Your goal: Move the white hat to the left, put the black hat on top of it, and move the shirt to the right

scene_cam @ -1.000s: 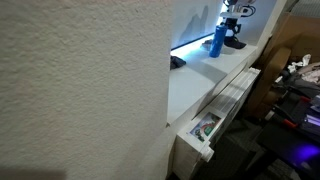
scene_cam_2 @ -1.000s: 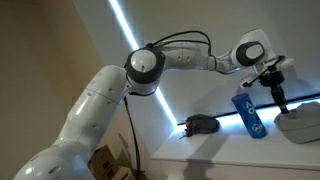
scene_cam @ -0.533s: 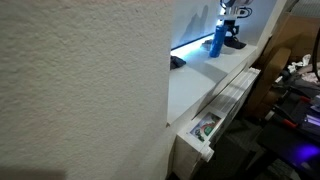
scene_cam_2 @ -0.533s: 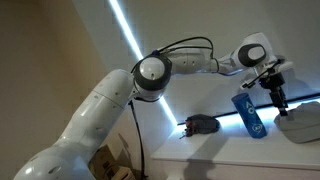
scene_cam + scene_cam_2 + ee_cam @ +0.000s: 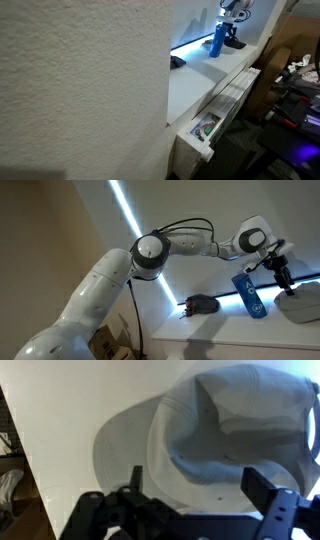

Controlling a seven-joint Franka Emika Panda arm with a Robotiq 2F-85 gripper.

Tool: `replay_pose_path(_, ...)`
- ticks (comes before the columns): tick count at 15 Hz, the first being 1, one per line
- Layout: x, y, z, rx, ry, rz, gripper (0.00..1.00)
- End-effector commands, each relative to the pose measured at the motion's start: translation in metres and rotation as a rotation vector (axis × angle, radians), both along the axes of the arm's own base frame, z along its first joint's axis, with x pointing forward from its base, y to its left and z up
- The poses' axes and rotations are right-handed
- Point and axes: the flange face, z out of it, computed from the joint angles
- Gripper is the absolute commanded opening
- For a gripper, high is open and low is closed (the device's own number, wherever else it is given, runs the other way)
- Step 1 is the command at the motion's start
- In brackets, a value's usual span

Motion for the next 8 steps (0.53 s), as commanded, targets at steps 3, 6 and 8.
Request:
replay_pose_path(3, -0.003, -0.004, -0.007, 0.056, 0.145, -0.052, 1.0)
replay_pose_path(6, -0.011, 0.001, -0.008, 0.073, 0.177, -0.06, 1.0)
replay_pose_path(8, -0.013, -0.005, -0.014, 0.078, 0.193, -0.07, 1.0)
